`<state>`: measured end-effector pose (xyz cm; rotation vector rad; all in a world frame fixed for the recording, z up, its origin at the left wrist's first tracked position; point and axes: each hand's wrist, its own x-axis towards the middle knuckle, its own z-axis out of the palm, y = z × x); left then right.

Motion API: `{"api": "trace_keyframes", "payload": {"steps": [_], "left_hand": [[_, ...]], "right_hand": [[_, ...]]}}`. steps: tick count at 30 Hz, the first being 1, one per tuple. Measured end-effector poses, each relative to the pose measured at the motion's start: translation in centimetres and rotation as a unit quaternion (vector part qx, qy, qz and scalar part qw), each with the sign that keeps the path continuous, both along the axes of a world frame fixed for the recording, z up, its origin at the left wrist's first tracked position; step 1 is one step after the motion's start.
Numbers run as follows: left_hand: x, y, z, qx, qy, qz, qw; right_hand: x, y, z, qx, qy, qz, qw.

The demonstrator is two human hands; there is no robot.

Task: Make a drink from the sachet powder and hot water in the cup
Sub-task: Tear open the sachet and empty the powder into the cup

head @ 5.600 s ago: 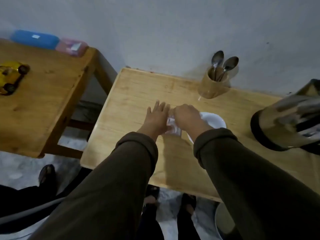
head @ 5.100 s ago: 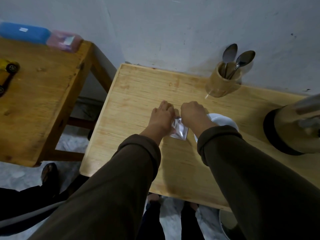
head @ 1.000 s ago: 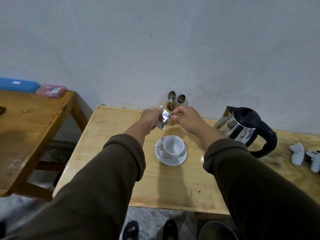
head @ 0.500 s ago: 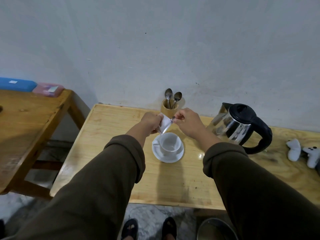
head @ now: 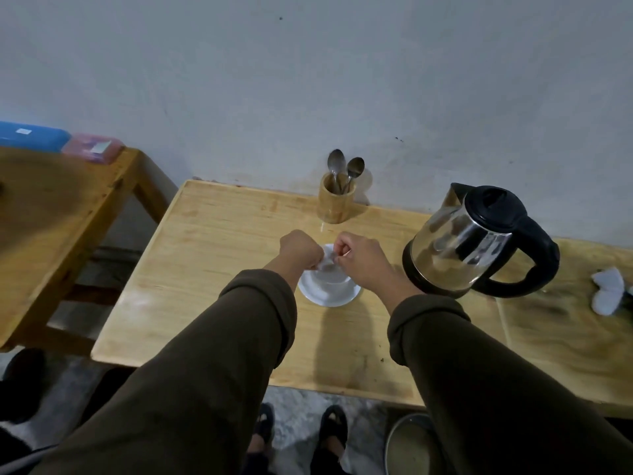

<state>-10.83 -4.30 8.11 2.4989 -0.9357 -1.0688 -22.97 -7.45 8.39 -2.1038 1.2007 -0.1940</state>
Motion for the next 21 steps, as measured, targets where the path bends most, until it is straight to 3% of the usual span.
{"api": "trace_keyframes", "payload": {"steps": [8,15,21], "left_hand": [[-1.6,-1.5,-1.2,-0.006,-0.052,0.022,0.998],[-2.1,-2.4,-1.2,0.046,0.004,0.048,0.998],[-2.0,-2.5,-0.3,0.047,0.085,0.097,0.991]], "right_hand": [[-1.5,-0.9,-1.0,0.109,-0.016,0.070,0.992],[-2.1,-1.8,-2.1,0.016,0.013,0.092,0.996],[-1.9,-2.4,-2.8,0.017,0.006,0.051,0.999]]}}
